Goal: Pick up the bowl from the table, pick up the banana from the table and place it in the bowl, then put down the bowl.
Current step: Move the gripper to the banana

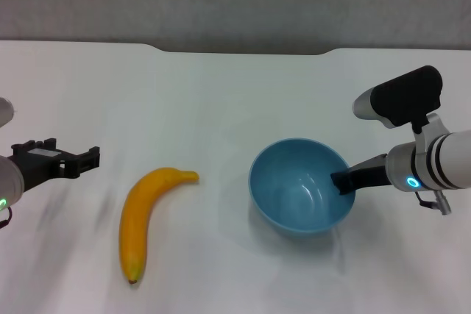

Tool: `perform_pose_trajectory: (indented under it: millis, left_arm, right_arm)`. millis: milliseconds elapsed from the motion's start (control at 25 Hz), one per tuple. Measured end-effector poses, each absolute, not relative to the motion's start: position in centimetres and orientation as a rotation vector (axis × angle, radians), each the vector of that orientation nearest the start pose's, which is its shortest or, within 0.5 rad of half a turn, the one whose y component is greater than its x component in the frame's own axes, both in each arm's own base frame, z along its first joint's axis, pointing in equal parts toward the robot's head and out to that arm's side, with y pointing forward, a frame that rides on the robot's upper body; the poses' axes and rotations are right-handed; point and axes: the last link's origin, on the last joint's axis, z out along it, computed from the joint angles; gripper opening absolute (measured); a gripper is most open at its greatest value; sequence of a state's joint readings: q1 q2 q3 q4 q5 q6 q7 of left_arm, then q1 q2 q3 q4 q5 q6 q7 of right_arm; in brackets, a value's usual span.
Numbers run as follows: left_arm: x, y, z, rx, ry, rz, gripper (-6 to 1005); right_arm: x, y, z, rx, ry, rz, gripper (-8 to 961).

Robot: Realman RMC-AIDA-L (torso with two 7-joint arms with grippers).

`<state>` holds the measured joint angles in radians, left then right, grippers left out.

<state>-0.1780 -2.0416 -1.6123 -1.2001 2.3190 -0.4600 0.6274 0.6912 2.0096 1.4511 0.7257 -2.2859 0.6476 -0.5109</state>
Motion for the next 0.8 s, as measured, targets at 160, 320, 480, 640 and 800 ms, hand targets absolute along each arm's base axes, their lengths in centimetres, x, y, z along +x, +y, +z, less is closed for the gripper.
perform_pose_trajectory:
  millis: [160, 320, 480, 640, 800]
  left_arm:
    - [-29.8, 36.1, 1.8, -1.927, -0.954, -0.159, 832]
    - [-29.6, 36.2, 1.9, -1.928, -0.953, -0.168, 832]
    - [-29.2, 36.1, 1.2, -1.949, -0.955, -0.176, 833]
    - [-28.6, 36.2, 0.9, -1.959, -0.959, -0.202, 833]
    - [-27.6, 35.9, 0.8, -2.000, -1.016, -0.243, 833]
  right_arm:
    - [24.1, 41.3, -6.4, -2.284, 1.004, -0.109, 66]
    - [24.0, 41.3, -5.9, -2.272, 1.007, -0.066, 57]
    - [23.7, 41.1, -5.4, -2.259, 0.998, -0.013, 47]
    - [23.5, 40.8, -5.0, -2.253, 0.989, 0.016, 38]
    - [23.6, 40.8, -4.9, -2.247, 0.990, 0.023, 36]
